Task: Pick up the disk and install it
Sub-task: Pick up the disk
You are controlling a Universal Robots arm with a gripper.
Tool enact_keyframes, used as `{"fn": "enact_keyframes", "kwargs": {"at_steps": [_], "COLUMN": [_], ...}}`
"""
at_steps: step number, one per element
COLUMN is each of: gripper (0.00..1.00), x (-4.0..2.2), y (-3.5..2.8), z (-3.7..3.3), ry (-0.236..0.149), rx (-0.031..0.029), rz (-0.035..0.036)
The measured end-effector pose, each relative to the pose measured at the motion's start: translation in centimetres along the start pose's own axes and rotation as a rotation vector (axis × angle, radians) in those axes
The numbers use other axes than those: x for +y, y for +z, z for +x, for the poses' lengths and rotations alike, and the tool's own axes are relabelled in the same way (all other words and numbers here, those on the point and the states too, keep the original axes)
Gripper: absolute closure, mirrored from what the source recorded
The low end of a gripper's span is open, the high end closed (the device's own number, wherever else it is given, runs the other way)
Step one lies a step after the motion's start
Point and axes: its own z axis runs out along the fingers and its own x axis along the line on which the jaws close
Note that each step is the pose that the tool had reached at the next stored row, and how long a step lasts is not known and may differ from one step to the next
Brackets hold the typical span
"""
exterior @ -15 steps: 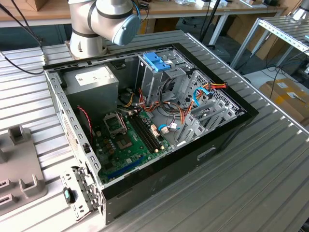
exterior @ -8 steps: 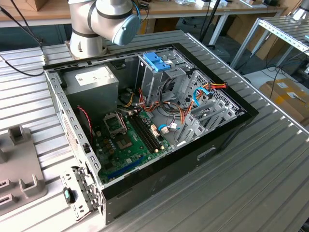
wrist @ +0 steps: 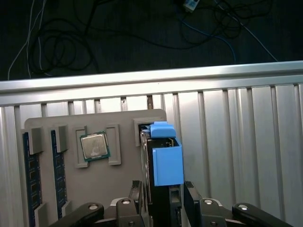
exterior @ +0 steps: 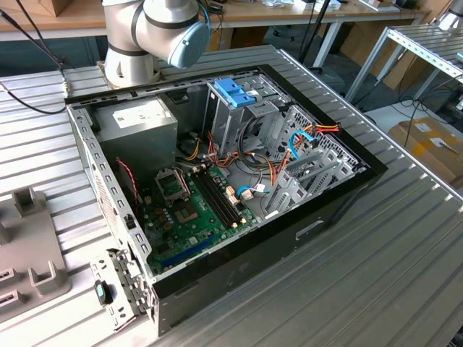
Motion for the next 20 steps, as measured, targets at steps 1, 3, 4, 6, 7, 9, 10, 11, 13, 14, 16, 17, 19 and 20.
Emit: {"fn": "enact_keyframes", "kwargs": {"at_steps": [1,3,4,6,7,9,10,11,13,14,16,17,19,20], "gripper": [0.52,0.52,0.52,0.52,0.52,0.6,0.6,0.64,0.64,0.64,0.64,0.64,0.64,0.64], "x": [0.0,0.0,0.0,0.0,0.01,0.01,0.01,0.01,0.01,0.01,0.01,0.02,0.03,0.03], "y": [0.01,0.0,0.0,0.01,0.01,0.01,-0.01,0.0,0.0,0.0,0.01,0.01,0.01,0.01], "z": [-0.01,-0.04,-0.05,-0.07,-0.08,-0.1,-0.11,-0.12,-0.15,-0.16,-0.18,-0.26,-0.35,-0.36], "ry": [0.0,0.0,0.0,0.0,0.0,0.0,0.0,0.0,0.0,0.0,0.0,0.0,0.0,0.0], "rx": [-0.0001,0.0,0.0,0.0,-0.0001,0.0,0.0002,0.0001,0.0,0.0,0.0,0.0,0.0,0.0], "rz": [0.0,0.0,0.0,0.0,0.0,0.0,-0.0003,-0.0002,-0.0001,0.0,-0.0001,0.0,0.0,0.0]}}
